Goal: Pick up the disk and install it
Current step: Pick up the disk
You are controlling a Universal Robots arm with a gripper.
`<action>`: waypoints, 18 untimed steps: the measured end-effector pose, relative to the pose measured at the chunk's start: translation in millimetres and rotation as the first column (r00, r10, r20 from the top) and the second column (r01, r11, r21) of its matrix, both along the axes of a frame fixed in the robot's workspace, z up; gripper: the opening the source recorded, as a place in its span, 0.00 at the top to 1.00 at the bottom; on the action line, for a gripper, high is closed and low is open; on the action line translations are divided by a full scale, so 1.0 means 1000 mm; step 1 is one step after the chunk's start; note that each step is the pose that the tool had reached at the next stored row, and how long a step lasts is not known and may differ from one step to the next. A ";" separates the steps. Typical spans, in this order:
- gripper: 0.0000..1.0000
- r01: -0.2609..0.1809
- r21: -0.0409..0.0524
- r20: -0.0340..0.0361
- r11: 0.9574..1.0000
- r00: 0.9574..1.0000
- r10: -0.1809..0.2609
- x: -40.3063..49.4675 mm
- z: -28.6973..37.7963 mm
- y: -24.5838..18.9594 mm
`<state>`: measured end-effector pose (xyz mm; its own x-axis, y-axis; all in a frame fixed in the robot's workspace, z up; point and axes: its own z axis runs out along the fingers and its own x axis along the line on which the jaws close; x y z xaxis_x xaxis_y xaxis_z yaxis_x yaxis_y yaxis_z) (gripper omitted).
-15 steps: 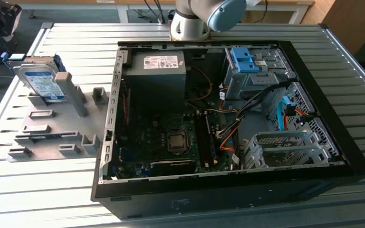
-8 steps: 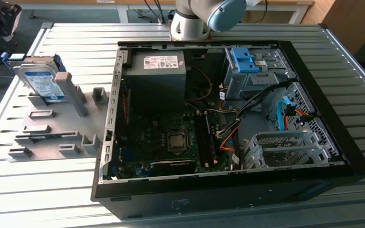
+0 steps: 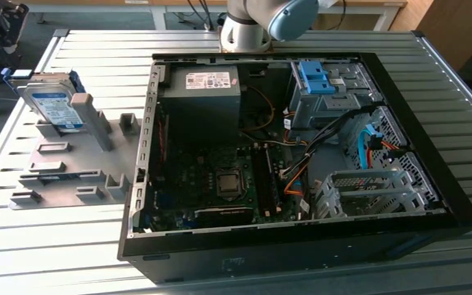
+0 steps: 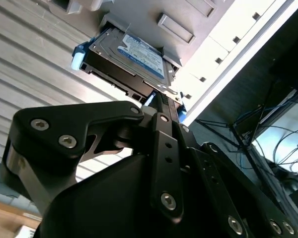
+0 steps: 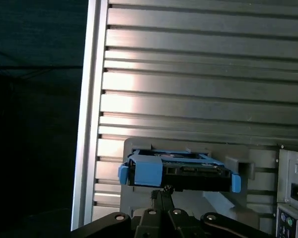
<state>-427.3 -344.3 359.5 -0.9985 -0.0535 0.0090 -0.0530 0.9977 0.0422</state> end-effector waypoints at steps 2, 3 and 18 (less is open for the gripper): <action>0.89 -0.038 0.000 0.000 0.999 0.999 0.038 0.0000 -0.0001 0.0000; 0.89 -0.055 0.000 0.000 0.998 0.998 0.055 0.0000 -0.0002 0.0000; 0.89 -0.281 0.000 0.000 0.960 0.960 0.281 0.0000 -0.0004 0.0000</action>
<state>-427.2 -344.3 359.1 -0.9434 -0.3315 0.0091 -0.3309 0.9427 0.0422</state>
